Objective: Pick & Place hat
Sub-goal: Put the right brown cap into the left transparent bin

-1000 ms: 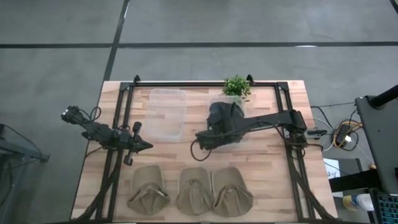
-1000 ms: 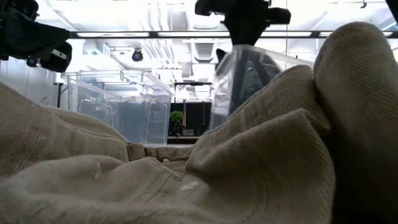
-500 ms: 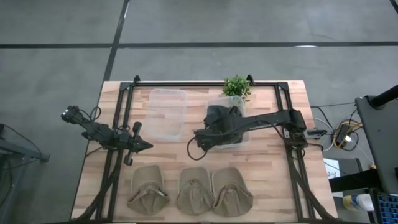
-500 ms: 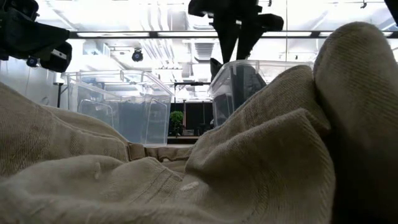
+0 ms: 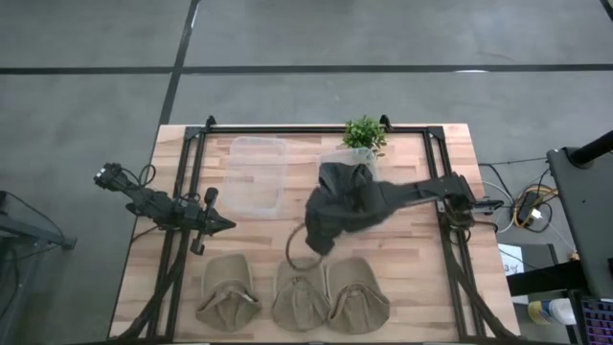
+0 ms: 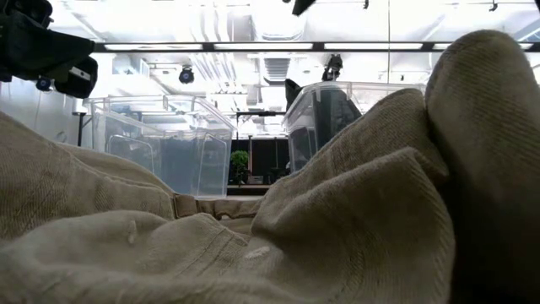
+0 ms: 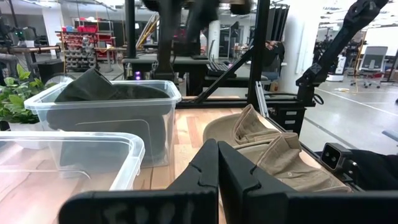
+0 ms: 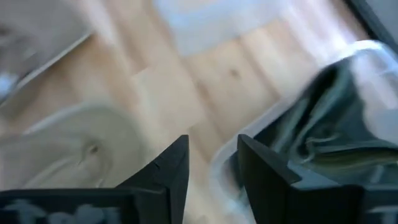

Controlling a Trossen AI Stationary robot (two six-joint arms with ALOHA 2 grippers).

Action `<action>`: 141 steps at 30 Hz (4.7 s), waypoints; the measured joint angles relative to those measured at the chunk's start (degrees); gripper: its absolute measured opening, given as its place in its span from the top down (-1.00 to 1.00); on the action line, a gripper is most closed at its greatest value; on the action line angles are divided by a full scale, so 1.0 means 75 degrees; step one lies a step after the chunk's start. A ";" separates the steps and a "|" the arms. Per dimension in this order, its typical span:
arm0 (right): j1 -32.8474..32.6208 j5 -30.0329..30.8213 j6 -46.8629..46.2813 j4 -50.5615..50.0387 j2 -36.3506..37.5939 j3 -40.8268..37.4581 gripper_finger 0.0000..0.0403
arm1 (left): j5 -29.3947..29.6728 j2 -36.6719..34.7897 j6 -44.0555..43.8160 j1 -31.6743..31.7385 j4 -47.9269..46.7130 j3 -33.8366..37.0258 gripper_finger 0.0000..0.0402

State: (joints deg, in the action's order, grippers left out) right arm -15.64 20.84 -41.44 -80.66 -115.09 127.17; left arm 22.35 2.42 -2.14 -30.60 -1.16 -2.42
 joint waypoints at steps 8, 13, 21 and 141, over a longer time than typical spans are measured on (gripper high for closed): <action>-0.1375 -0.0996 -0.1444 0.0007 -0.0006 -0.0140 0.46 | 0.0000 0.0000 0.0072 -0.0001 0.0031 0.0000 1.00; -0.2086 -0.0994 -0.2543 0.0011 -0.0020 -0.0300 0.52 | 0.0000 0.0000 0.0067 -0.0001 0.0098 0.0000 1.00; -0.2874 -0.0988 -0.4479 0.0012 -0.0020 -0.1318 0.58 | 0.0000 0.0000 -0.0006 0.0000 0.0098 0.0000 1.00; -0.2462 0.2660 -0.4591 -0.0287 0.1438 -0.1873 0.95 | 0.0981 -0.0002 -0.1285 0.0002 0.1158 0.0119 0.96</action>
State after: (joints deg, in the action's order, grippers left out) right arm -34.11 40.80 -75.88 -82.80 -104.30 113.12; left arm 29.70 2.40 -11.78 -30.59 7.52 -1.52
